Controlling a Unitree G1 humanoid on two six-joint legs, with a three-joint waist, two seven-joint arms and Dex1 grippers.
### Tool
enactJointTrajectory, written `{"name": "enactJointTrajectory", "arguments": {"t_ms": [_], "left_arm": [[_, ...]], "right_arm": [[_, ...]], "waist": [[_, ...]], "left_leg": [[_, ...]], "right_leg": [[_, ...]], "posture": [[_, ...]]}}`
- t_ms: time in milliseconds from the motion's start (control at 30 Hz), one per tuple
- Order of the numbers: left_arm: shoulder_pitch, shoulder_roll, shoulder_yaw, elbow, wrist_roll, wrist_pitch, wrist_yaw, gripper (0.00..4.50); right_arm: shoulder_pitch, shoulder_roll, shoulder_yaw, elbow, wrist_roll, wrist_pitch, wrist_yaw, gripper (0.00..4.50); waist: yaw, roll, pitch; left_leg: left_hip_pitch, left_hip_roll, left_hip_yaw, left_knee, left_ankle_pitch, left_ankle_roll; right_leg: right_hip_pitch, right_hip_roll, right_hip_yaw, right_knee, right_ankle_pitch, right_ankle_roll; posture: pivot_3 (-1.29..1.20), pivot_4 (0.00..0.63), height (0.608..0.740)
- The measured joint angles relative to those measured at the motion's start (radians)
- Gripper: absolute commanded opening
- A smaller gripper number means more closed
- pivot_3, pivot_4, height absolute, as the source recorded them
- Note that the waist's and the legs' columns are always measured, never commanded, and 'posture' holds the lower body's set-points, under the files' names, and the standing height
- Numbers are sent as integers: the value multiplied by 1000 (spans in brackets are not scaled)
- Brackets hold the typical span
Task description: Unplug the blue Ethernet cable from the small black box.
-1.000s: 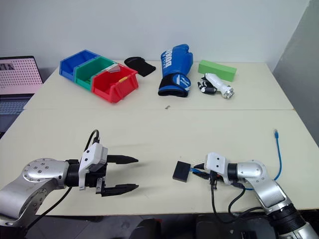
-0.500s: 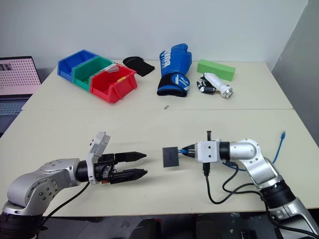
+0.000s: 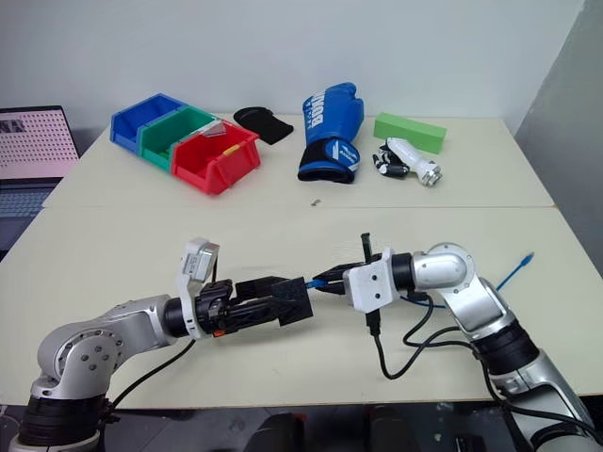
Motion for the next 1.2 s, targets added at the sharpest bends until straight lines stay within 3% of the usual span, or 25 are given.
{"name": "enactJointTrajectory", "arguments": {"t_ms": [533,700,767,933,1067,1200], "left_arm": [[-12,-13,5,22,-30,18,25,816],[-16,-2,-17,23,8,14,15,792],[-29,10,-34,27,32,13,-5,792],[-71,64,-69,55,139,-65,-79,792],[-92,81,-93,62,226,-179,-156,792],[-92,95,-153,66,311,-288,-258,792]], "right_arm": [[-61,36,-1,70,-89,-172,-93,131],[-58,22,14,66,-120,-179,-96,131],[-52,8,19,62,-129,-194,-98,835],[-33,-75,15,16,-108,-154,-55,2014],[20,-134,10,-69,30,19,28,2918],[55,-123,-72,-190,331,447,5,2934]], "waist": [[0,0,0],[0,0,0],[0,0,0],[1,0,0],[2,0,0],[-1,0,0]], "left_leg": [[0,0,0,0,0,0],[0,0,0,0,0,0],[0,-1,0,0,0,0],[0,-1,0,0,0,0],[-1,-1,0,-1,0,0],[-1,0,0,-1,0,0]], "right_leg": [[0,0,0,0,0,0],[0,0,0,0,0,0],[0,0,0,0,0,0],[0,0,0,-1,0,0],[0,0,0,-2,0,0],[0,-1,1,-1,0,0]], "posture": [[0,150,740],[0,150,740],[0,150,740],[0,150,740],[0,150,740],[0,150,740]]}}
